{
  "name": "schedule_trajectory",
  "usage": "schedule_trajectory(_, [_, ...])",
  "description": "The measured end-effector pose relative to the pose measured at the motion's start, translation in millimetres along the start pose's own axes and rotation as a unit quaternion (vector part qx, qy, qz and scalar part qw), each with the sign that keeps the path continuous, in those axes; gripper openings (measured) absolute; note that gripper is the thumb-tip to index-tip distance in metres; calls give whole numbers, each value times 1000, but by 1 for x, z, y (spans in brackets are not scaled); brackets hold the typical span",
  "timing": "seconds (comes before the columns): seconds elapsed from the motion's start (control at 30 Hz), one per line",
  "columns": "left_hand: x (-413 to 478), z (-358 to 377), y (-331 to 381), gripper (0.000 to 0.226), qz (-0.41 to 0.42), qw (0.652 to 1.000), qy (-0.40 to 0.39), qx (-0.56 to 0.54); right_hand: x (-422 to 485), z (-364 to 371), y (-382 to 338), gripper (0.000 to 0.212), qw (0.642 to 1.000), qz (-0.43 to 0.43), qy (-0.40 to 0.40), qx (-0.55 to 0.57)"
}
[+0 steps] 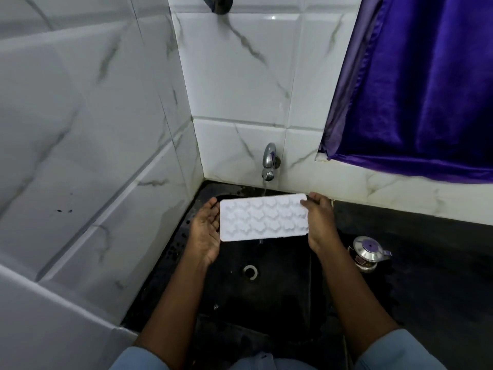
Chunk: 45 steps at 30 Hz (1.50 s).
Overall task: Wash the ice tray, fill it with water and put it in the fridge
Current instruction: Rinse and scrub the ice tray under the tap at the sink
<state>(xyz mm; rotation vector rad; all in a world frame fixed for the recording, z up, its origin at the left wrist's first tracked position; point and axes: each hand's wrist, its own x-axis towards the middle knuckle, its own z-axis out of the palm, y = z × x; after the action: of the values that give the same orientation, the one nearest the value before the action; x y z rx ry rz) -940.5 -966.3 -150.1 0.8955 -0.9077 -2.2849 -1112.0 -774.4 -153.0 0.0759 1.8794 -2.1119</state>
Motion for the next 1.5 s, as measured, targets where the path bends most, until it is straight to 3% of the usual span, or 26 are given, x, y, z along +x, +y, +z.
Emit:
schedule_trajectory(0.13, [6, -2, -23, 31, -24, 999, 32, 3, 5, -3, 29, 42, 996, 26, -12, -84])
schedule_trajectory(0.33, [28, 25, -19, 35, -50, 994, -44, 86, 31, -2, 27, 63, 990, 18, 12, -140])
schedule_trajectory(0.57, [58, 68, -18, 54, -53, 972, -137, 183, 62, -25, 9, 66, 989, -24, 42, -141])
schedule_trajectory(0.67, [70, 75, -28, 81, -65, 971, -139, 184, 71, -40, 9, 63, 988, -30, 45, -147])
schedule_trajectory(0.83, [78, 79, -34, 88, -81, 974, -153, 146, 79, -47, 18, 61, 985, -34, 60, -157])
schedule_trajectory(0.93, [86, 73, -31, 82, -67, 981, -128, 133, 79, -35, 24, 60, 985, -38, 46, -165])
schedule_trajectory(1.13, [95, 39, -4, 47, 4, 986, -90, 139, 71, 12, 38, 55, 986, -40, -11, -160])
schedule_trajectory(1.3, [102, 4, 13, 56, 21, 992, 2, 127, 60, 51, 50, 52, 984, -50, -58, -160])
schedule_trajectory(1.5, [103, -34, 28, 42, 53, 990, 56, 120, 52, 84, 58, 55, 976, -61, -118, -174])
